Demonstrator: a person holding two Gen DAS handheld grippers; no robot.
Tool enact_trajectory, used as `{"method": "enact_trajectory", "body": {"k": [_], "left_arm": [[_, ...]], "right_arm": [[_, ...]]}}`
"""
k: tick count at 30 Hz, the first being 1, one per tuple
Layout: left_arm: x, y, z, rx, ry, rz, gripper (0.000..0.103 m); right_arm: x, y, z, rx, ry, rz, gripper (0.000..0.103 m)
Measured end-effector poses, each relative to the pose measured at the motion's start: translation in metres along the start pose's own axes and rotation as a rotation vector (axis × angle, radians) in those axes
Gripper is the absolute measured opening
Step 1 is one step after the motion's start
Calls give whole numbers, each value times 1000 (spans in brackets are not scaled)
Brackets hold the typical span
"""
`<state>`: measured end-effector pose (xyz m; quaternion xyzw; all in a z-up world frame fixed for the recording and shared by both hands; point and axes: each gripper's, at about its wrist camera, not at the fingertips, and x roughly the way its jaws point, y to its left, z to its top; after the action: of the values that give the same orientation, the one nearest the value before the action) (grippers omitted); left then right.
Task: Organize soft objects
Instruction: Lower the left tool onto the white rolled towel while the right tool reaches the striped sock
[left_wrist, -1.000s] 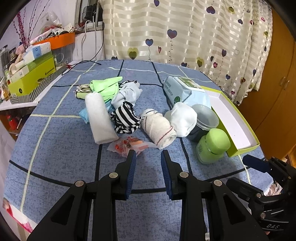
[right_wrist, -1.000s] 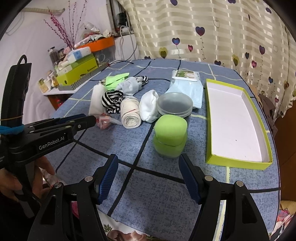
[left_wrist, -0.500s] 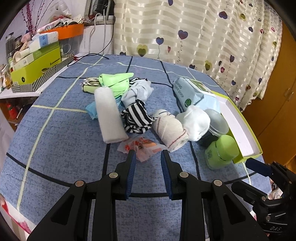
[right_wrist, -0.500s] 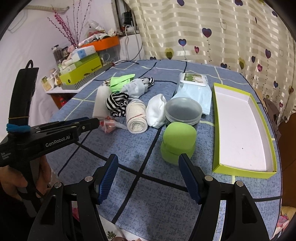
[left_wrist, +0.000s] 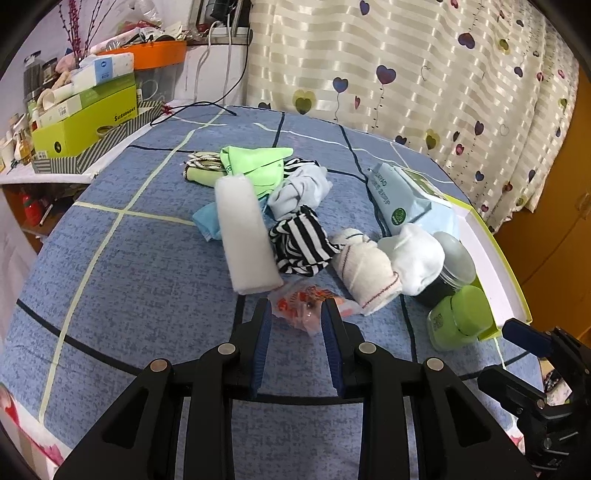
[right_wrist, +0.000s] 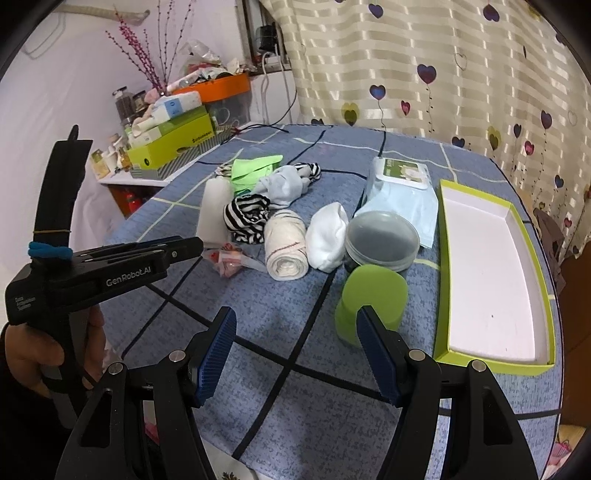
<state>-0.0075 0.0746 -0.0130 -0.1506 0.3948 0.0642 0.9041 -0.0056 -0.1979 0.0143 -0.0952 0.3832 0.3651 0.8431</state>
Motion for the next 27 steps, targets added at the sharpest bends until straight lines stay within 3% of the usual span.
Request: {"method": "enact_trajectory", "body": {"k": [6, 18, 27], "left_arm": [[1, 10, 3, -21, -2, -4, 29], [9, 10, 5, -23, 29, -103, 29], [12, 25, 12, -53, 20, -70, 29]], "right_arm": [[5, 8, 8, -21, -1, 8, 68], [13, 12, 20, -41, 0, 10, 68], [29, 21, 33, -71, 4, 46, 68]]}}
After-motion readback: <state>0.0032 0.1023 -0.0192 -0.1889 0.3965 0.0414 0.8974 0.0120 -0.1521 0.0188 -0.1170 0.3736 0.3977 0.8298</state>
